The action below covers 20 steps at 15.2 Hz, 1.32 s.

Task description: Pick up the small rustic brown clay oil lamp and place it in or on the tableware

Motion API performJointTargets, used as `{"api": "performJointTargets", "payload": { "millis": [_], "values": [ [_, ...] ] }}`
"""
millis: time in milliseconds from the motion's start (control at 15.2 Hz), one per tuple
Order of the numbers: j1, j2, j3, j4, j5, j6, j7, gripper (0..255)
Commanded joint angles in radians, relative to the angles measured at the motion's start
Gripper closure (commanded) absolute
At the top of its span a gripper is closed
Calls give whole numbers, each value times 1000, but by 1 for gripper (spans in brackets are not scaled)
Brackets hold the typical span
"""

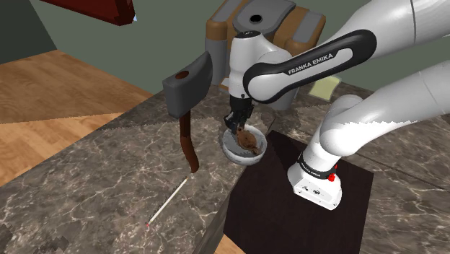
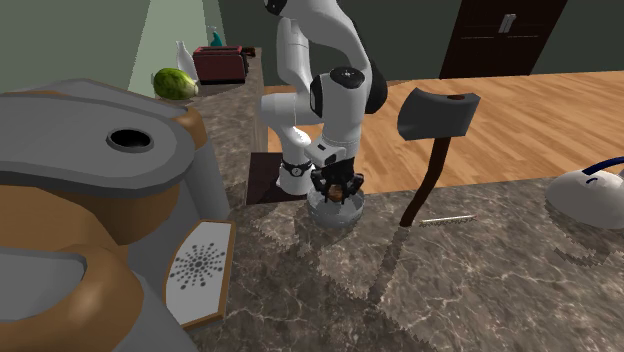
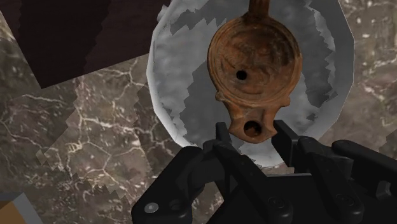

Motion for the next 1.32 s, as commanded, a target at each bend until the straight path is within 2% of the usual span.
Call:
{"api": "performJointTargets", "payload": {
  "millis": [0,66,132,462,726,1254],
  "values": [
    [0,0,0,0,0,0,0,255],
    [0,0,0,0,0,0,0,255],
    [0,0,0,0,0,0,0,0],
    [0,0,0,0,0,0,0,0],
    [-4,-69,-28,89,-20,-158,1,0],
    [-4,-69,-28,89,-21,-158,1,0]
  ]
}}
